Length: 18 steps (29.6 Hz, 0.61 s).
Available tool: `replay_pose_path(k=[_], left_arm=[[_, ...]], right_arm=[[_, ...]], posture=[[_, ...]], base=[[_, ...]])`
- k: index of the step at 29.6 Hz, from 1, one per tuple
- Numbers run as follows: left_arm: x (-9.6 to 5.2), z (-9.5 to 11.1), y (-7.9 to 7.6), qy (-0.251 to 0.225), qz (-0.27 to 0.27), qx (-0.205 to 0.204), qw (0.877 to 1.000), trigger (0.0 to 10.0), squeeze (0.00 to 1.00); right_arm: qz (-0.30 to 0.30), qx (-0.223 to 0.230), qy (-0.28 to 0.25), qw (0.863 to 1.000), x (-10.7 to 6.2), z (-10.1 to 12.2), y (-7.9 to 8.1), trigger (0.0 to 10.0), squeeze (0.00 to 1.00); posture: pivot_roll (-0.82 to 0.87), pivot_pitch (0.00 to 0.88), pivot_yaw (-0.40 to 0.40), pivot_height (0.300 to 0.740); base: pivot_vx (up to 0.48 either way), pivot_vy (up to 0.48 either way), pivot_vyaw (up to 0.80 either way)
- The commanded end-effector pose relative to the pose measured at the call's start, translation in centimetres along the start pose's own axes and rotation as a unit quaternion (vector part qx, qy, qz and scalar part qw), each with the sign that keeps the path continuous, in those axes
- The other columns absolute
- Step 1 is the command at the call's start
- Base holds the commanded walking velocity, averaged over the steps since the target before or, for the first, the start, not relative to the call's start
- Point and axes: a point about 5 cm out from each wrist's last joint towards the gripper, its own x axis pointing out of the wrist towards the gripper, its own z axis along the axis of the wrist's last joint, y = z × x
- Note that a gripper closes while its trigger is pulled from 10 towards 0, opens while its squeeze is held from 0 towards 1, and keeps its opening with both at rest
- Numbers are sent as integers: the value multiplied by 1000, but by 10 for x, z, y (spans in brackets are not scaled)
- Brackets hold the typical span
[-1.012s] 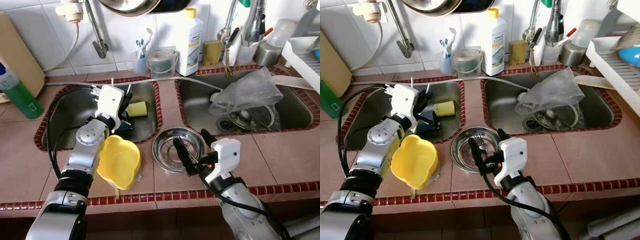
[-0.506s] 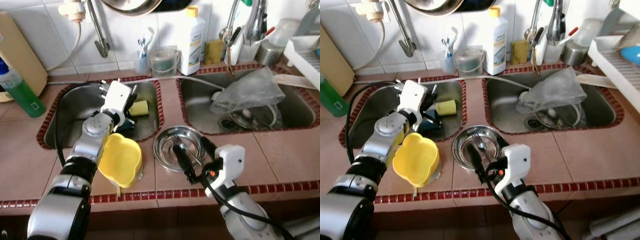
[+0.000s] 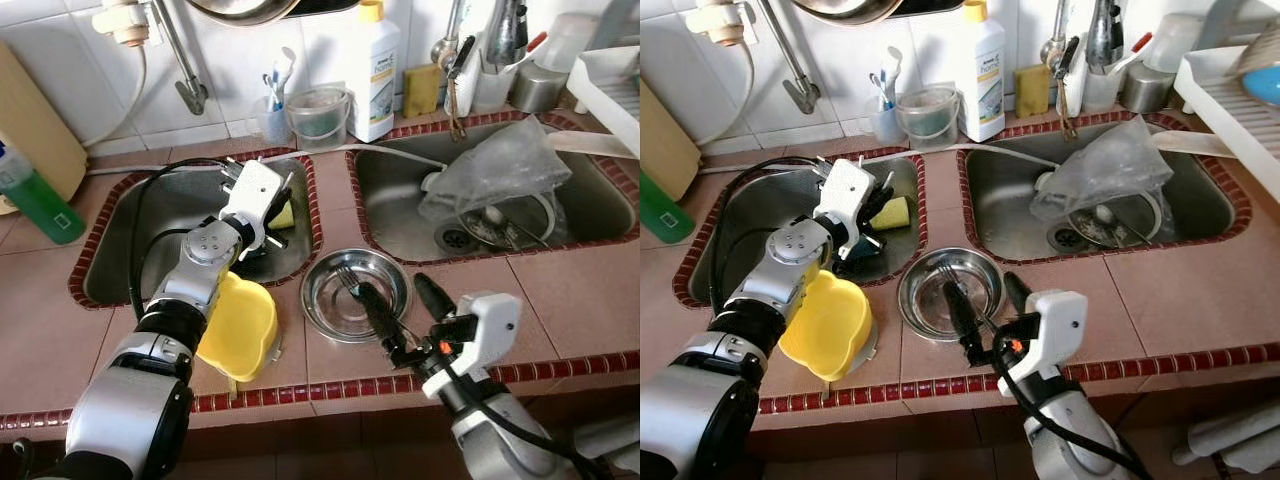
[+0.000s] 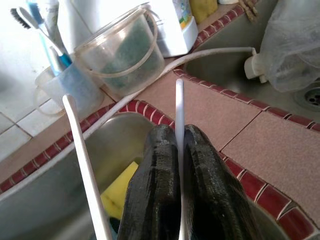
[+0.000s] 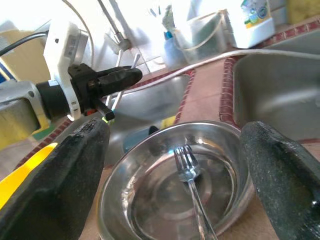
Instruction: Kitchen organization
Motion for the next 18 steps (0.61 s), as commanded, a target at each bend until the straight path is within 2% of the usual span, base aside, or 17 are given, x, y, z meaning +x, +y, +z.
replay_pose_path(k=[1, 18], left_arm=[[1, 1, 2, 3, -6, 11, 1000, 10000, 0], [4, -3, -10, 8, -32, 20, 999, 10000, 0]], right_arm=[[11, 9, -7, 1000, -2, 6, 6, 10000, 0], [60, 23, 18, 998, -10, 10, 20, 10000, 0]], posture=[[-226, 120, 189, 740], [-238, 128, 188, 740]], base=[[0, 0, 0], [0, 0, 0]])
